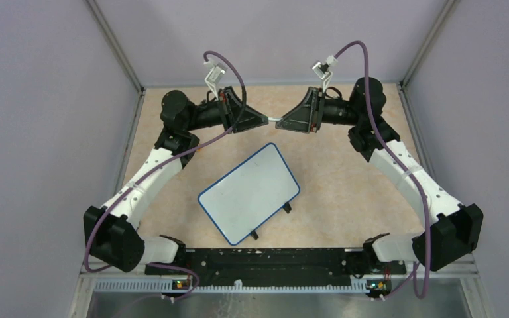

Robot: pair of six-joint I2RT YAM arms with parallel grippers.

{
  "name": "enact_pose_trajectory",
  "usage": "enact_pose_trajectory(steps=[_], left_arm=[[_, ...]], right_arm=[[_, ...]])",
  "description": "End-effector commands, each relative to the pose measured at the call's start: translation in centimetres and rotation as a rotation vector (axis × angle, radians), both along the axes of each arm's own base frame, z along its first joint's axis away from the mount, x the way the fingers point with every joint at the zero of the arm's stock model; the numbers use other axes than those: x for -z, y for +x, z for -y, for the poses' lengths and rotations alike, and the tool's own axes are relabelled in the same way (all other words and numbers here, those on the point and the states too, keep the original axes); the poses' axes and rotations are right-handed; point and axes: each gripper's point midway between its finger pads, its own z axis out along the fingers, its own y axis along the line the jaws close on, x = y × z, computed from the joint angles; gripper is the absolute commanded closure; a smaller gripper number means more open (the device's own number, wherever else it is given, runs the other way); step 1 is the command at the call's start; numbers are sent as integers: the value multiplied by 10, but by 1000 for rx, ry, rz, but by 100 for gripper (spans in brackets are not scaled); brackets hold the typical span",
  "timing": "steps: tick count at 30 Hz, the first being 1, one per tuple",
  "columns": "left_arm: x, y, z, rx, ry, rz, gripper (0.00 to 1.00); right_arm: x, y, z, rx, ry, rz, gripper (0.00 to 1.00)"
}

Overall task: Write a sentence on the whiteboard
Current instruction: Open the whiteboard marker from the pen cap.

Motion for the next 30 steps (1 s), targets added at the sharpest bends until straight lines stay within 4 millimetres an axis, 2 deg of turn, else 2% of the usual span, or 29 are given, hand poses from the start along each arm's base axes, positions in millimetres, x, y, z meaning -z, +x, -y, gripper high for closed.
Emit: enact_pose_trajectory(steps=[1, 7, 14, 30], left_arm=[[6, -6, 3, 27, 21, 32, 100], [6, -12, 6, 57, 25, 38, 100], [0, -17, 4, 70, 27, 61, 100], [5, -11, -2, 43, 16, 27, 100]], right_arm=[[-23, -6, -1, -15, 27, 87, 66], [-23, -7, -2, -18, 27, 86, 69], [-19, -7, 0, -10, 10, 96, 65], [-18, -9, 2, -5, 11, 97, 63]])
